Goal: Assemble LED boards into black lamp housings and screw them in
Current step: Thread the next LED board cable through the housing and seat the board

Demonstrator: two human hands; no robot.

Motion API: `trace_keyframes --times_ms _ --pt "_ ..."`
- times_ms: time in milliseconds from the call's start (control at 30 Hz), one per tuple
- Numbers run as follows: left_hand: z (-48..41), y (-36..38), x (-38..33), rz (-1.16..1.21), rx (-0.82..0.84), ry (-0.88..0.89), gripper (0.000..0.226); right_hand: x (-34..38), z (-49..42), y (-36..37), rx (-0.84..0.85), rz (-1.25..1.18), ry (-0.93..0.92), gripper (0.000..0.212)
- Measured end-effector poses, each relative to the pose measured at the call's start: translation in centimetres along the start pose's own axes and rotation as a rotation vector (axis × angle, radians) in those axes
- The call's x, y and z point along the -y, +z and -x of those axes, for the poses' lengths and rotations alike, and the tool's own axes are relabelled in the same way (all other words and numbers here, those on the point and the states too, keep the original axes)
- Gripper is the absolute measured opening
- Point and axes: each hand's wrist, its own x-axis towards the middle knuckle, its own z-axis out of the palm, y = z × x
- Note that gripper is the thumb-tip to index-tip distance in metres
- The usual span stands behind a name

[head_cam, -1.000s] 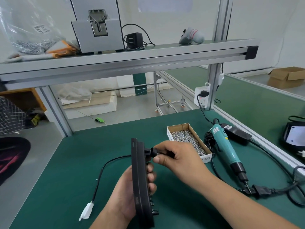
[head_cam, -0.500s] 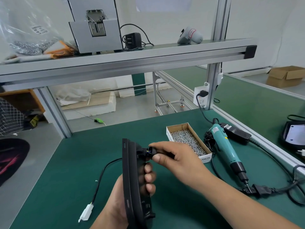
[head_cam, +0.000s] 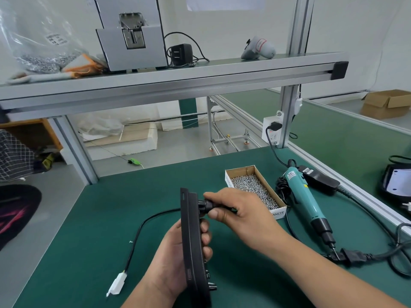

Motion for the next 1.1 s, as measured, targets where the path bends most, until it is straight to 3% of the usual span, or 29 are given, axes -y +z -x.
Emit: trace_keyframes --times_ms 300,433,533,700,1100 --pt "0.3 0.75 -0.72 -0.003 -0.029 -0.041 0.018 0.08 0.02 -0.06 -0.035 0.065 -0.069 0.02" --pt "-0.11 0.38 -0.56 0.047 -0.019 0.005 0.019 0.29 0.12 -0.15 -0.015 -0.355 0.234 0.032" --pt "-0.22 0.3 -0.58 0.061 -0.004 0.009 0.018 0.44 0.09 -0.17 0.023 -0.468 0.256 0.032" --pt "0.02 0.68 -0.53 -0.027 -0.035 0.078 0.012 0.6 -0.13 -0.09 0.01 -0.497 0.252 0.023" --pt "0.33 1.07 -0.23 -0.049 -0.044 0.144 0.035 0.93 0.01 -0.28 0.053 -0.485 0.258 0.018"
